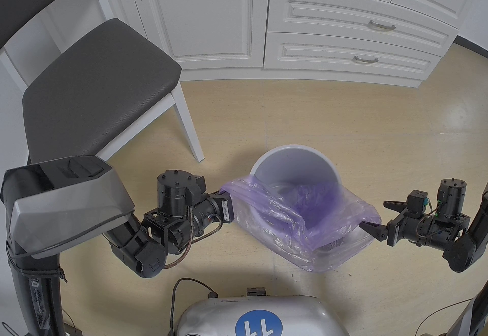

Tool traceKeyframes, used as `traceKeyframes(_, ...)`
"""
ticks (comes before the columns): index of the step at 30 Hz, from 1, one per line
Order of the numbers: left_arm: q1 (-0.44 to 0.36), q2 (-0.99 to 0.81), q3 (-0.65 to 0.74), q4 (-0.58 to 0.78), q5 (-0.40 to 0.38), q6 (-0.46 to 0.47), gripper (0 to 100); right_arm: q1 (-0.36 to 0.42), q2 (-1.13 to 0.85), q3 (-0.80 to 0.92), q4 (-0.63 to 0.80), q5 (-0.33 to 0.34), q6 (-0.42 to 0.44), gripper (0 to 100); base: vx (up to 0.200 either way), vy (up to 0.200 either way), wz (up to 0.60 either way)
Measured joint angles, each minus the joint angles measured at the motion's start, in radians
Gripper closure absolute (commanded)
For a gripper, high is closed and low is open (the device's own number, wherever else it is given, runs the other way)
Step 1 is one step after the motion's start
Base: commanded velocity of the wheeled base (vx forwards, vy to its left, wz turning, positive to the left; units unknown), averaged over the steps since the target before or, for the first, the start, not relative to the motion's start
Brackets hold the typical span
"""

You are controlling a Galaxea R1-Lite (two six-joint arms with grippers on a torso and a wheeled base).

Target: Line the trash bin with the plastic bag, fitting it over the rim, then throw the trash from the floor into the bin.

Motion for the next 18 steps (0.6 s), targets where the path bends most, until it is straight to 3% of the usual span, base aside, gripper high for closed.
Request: traceKeyframes(18,0.022,0.039,-0.035,0.006,0.0,-0.003,100,-0.128,-0.02,0.038,-0.006,0.461,0.031,0,0.0,0.0,0.0)
